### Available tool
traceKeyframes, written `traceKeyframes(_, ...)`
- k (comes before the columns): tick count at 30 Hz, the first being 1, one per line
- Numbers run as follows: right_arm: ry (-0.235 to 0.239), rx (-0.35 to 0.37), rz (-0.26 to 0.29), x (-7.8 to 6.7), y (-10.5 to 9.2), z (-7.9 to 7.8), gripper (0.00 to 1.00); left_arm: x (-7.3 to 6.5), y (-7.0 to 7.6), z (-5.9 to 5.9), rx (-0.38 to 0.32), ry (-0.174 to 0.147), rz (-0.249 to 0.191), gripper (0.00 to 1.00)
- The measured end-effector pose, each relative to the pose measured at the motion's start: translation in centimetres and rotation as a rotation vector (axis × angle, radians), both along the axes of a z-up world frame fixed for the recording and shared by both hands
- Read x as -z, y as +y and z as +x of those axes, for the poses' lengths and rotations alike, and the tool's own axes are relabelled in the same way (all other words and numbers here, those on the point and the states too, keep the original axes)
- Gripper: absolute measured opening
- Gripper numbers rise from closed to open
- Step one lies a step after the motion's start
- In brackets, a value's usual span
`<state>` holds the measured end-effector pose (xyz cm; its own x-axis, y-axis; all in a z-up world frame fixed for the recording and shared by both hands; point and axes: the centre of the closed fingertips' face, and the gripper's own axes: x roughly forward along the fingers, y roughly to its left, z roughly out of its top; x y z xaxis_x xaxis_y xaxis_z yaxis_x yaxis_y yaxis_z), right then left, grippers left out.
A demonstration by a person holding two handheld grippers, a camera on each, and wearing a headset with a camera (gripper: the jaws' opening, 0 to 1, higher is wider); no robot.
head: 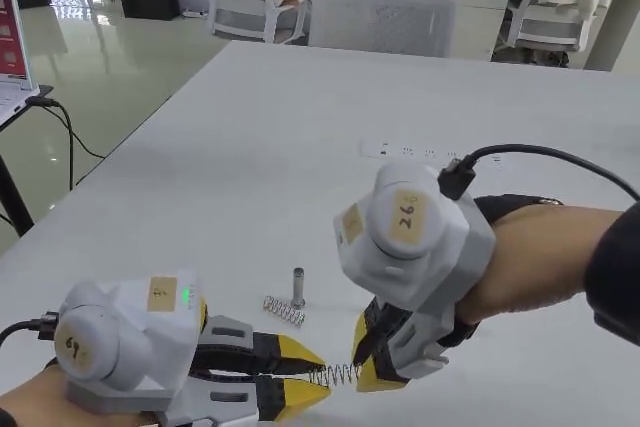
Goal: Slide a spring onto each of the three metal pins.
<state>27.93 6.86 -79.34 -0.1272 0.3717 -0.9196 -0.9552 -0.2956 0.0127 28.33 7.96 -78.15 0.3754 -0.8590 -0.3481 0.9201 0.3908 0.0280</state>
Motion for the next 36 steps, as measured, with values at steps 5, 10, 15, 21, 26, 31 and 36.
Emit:
traceKeyframes(5,0.005,0.004,-0.003,0.5,-0.1,-0.1,0.14,-0.4,0.1,0.1,-0.006,-0.005,-0.010,0.01)
traceKeyframes(10,0.007,0.015,-0.007,0.9,-0.4,0.2,0.12,-0.8,0.0,0.2,-0.007,-0.013,-0.022,0.02)
traceKeyframes(15,0.007,0.032,0.004,0.4,-0.4,0.4,0.09,-0.7,0.0,0.2,-0.010,-0.010,-0.025,0.02)
traceKeyframes(21,-0.003,0.037,0.059,-1.5,0.7,0.4,0.09,-0.4,0.0,0.4,-0.013,-0.008,-0.015,0.02)
traceKeyframes(26,-0.011,0.029,0.087,-2.1,1.5,0.1,0.09,-0.5,0.1,0.4,-0.018,-0.006,-0.015,0.02)
traceKeyframes(31,-0.005,0.019,0.104,-2.5,2.2,-0.4,0.09,-0.3,0.0,0.3,-0.014,-0.001,-0.014,0.02)
traceKeyframes(36,0.006,0.018,0.118,-3.0,2.8,-0.8,0.08,-0.4,-0.2,0.2,-0.010,0.000,-0.019,0.02)
